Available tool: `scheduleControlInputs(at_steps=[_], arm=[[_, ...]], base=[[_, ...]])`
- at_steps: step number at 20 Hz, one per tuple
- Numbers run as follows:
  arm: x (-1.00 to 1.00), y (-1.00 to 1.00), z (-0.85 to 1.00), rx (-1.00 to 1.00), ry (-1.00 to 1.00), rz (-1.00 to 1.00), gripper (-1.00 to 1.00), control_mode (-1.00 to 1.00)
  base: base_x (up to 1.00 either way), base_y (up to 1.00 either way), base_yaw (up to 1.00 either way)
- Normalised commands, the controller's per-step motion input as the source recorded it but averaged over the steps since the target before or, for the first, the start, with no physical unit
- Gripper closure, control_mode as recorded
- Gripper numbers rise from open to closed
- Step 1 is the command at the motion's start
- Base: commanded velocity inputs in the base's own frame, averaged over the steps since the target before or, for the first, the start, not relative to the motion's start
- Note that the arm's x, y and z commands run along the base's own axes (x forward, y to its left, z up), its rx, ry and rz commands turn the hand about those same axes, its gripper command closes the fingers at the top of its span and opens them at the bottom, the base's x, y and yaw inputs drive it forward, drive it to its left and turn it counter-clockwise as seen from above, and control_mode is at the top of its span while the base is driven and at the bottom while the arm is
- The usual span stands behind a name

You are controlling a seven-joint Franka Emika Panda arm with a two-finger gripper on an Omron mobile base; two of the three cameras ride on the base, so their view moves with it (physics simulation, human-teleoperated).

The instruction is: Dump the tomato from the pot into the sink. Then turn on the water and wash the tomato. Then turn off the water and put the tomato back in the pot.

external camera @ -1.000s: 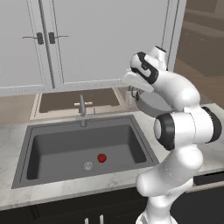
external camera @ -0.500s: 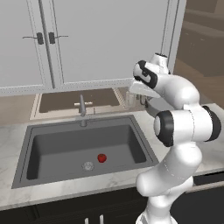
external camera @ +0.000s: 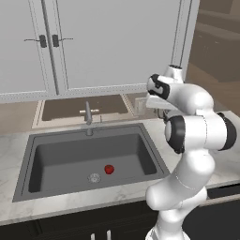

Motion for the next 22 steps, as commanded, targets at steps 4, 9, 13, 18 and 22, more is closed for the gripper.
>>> scheduleControlInputs(at_steps=[4,9,13,18,22], arm=[[-0.07,-0.32,-0.46,0.00,0.00,0.00,1.00,-1.00],[-0.14,-0.29,-0.41,0.00,0.00,0.00,1.00,-1.00],[-0.20,-0.28,-0.33,0.00,0.00,0.00,1.00,-1.00],[-0.33,-0.23,-0.31,-0.01,0.00,0.00,1.00,-1.00],[-0.61,-0.13,-0.27,0.00,0.00,0.00,1.00,-1.00]], base=[[0.00,0.00,0.00],[0.00,0.00,0.00],[0.00,0.00,0.00],[0.00,0.00,0.00],[0.00,0.00,0.00]])
